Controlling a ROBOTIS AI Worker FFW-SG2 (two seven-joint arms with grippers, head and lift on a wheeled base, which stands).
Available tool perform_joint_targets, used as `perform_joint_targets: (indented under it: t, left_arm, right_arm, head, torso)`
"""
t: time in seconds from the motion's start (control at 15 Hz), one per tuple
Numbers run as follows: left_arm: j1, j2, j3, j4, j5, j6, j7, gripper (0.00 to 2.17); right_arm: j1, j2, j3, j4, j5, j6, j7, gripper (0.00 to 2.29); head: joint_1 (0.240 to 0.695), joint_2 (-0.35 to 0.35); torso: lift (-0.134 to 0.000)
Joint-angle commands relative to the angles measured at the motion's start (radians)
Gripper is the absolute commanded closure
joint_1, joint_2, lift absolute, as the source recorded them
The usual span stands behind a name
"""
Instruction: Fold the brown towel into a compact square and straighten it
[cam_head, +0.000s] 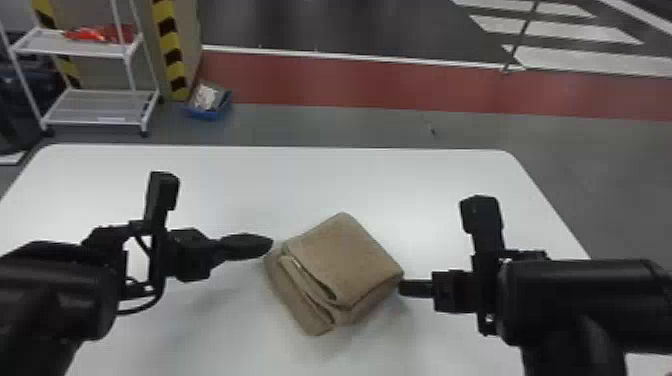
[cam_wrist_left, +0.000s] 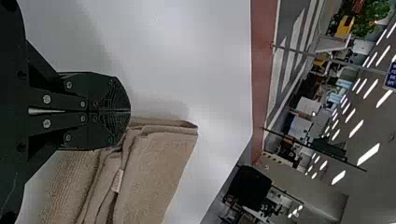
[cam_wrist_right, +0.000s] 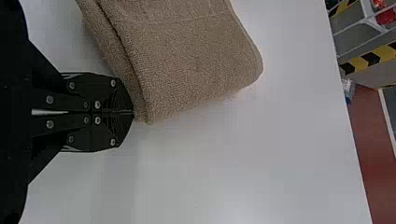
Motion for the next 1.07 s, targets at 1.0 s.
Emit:
perform_joint_targets:
  t: [1.0]
  left_arm:
    - [0.118, 0.044, 0.02, -0.18, 0.043, 0.059, -0.091, 2.15]
  right_arm:
    - [-0.239, 0.002, -0.029, 0.268, 0.034, -0.112, -0.059, 2.19]
  head:
    - [0.695, -0.198]
  torso:
    - [-0.124]
